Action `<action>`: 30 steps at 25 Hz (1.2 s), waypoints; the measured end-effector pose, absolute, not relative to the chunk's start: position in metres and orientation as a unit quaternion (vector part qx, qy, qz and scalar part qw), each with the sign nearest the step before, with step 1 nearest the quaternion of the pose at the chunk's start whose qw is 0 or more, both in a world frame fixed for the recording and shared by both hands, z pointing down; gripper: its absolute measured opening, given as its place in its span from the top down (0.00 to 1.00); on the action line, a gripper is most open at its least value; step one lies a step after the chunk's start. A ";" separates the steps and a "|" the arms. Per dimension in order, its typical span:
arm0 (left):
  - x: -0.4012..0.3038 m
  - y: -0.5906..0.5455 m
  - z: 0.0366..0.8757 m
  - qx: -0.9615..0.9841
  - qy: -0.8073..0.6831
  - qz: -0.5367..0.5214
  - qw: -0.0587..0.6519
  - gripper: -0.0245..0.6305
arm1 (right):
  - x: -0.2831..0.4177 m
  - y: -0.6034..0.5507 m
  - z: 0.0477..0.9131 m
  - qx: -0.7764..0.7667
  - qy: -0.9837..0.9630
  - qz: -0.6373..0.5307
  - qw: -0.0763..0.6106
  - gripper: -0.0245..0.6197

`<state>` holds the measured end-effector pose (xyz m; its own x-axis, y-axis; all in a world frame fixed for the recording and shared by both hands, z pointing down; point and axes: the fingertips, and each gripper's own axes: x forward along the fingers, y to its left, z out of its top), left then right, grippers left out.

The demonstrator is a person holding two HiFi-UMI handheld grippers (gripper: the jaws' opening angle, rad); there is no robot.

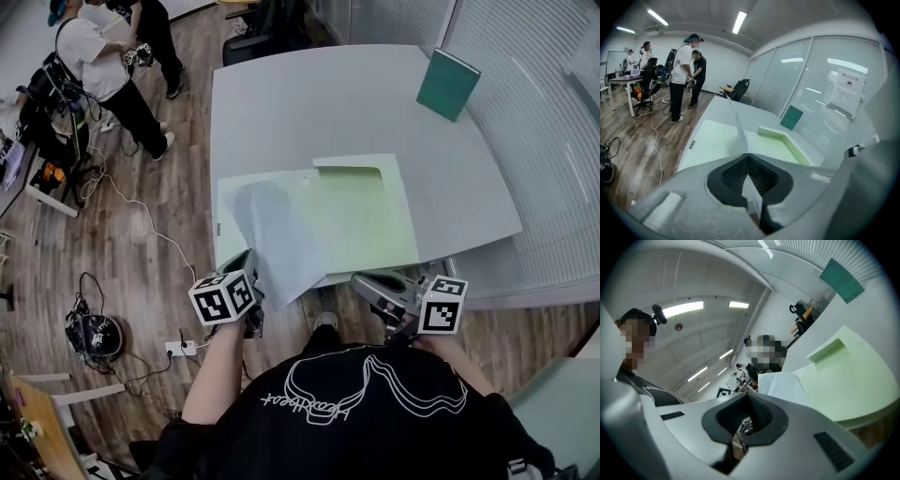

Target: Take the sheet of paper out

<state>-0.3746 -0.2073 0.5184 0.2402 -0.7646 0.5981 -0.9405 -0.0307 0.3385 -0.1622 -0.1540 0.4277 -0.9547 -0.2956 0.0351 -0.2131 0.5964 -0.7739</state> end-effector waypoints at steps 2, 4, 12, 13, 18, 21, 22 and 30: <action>-0.369 -0.197 0.506 0.708 -0.612 0.121 0.332 0.94 | -0.152 -0.146 0.424 -0.143 0.894 -0.421 0.054 0.95; -0.361 -0.184 0.491 0.712 -0.617 0.114 0.316 0.94 | -0.142 -0.137 0.419 -0.143 0.896 -0.417 0.058 0.95; -0.323 -0.128 0.432 0.735 -0.618 0.070 0.269 0.94 | -0.108 -0.097 0.404 -0.139 0.905 -0.396 0.075 0.95; -0.317 -0.120 0.425 0.739 -0.615 0.063 0.267 0.94 | -0.104 -0.090 0.401 -0.138 0.906 -0.393 0.076 0.95; -0.277 -0.078 0.402 0.760 -0.586 0.023 0.278 0.94 | -0.080 -0.057 0.393 -0.137 0.911 -0.380 0.082 0.95; -0.246 -0.051 0.392 0.780 -0.557 0.007 0.286 0.94 | -0.061 -0.036 0.389 -0.147 0.912 -0.371 0.089 0.95; -0.236 -0.043 0.389 0.786 -0.546 0.003 0.290 0.94 | -0.055 -0.030 0.388 -0.151 0.913 -0.369 0.092 0.95; -0.168 0.018 0.379 0.819 -0.483 -0.027 0.310 0.94 | -0.018 0.032 0.388 -0.171 0.925 -0.329 0.082 0.95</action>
